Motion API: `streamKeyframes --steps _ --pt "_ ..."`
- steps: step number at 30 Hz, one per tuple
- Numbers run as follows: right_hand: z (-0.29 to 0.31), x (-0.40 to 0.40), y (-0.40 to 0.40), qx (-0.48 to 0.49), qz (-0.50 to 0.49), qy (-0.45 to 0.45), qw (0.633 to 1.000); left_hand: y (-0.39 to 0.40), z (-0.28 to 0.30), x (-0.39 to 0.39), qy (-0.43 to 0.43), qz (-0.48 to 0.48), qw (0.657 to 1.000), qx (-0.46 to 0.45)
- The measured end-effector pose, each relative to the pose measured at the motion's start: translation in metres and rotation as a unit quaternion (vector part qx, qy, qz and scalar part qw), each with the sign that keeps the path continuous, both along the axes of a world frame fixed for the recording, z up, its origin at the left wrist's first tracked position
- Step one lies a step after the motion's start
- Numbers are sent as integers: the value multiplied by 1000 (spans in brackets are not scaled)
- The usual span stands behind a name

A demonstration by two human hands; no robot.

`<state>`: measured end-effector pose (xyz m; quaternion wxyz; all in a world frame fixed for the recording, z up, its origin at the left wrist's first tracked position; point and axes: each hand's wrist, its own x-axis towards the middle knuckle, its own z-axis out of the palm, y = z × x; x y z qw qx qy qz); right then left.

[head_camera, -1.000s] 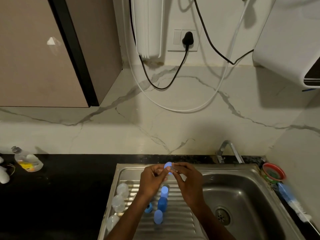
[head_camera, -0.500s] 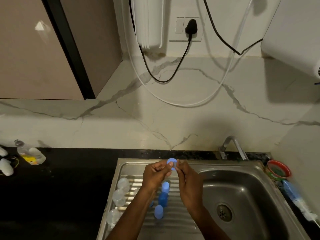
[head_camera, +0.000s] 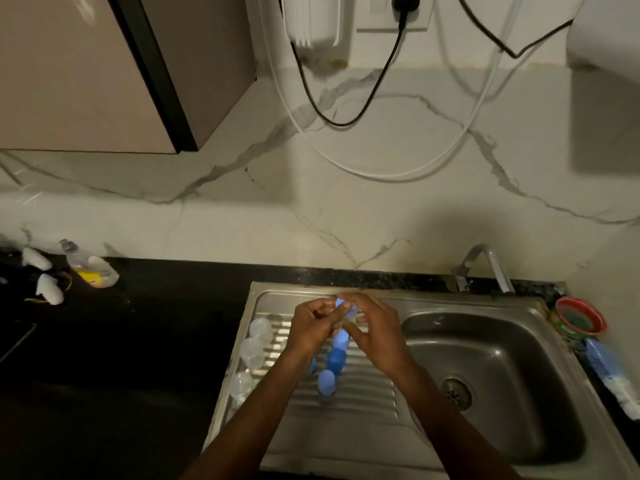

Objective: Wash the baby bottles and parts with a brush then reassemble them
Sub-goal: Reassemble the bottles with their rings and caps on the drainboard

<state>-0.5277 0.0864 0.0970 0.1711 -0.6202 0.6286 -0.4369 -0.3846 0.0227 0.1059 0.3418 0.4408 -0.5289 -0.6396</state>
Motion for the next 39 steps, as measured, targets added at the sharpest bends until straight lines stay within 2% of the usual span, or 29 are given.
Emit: streamKeyframes --steps 2,3,5,6,7,8,10,11,13,14,18,22,24,28,35,37,39 --pt "1 5 -5 -14 -25 24 999 0 4 6 -63 7 994 -84" --pt "4 9 -6 -36 -56 45 997 -2 4 13 -117 25 979 -167" --pt "10 14 -5 -112 -111 67 985 -7 3 28 -193 50 916 -349" --pt "8 15 -6 -131 -120 79 981 -9 0 37 -218 40 890 -398" --pt "2 15 -7 -122 -115 87 982 -13 -5 45 -262 8 875 -408" --pt "-7 15 -8 -67 -92 91 989 -14 -13 53 -350 -48 850 -391" --pt "-30 13 -5 111 -47 98 988 -10 -37 67 -533 -133 749 -371" --pt "-38 14 -3 146 -46 90 984 -9 -48 74 -561 -130 733 -362" --pt "-47 17 2 84 -65 44 993 -3 -55 88 -523 -48 781 -338" --pt "-49 20 3 58 -64 32 996 -2 -57 95 -517 -16 794 -320" --pt "-64 30 8 154 -25 32 987 5 -72 131 -600 21 763 -240" --pt "-69 37 12 109 -59 32 992 6 -86 148 -672 17 730 -127" --pt "-66 49 14 95 -76 22 992 7 -92 155 -674 -20 732 -96" --pt "-64 69 21 85 -91 10 992 7 -100 165 -664 -61 738 -106" --pt "-68 95 36 104 -117 -9 988 8 -90 192 -608 -96 775 -140" --pt "-56 97 35 72 -122 -4 990 0 -62 190 -583 -100 791 -157" --pt "-30 93 28 -21 -125 -7 992 -12 -23 183 -537 -88 810 -218"
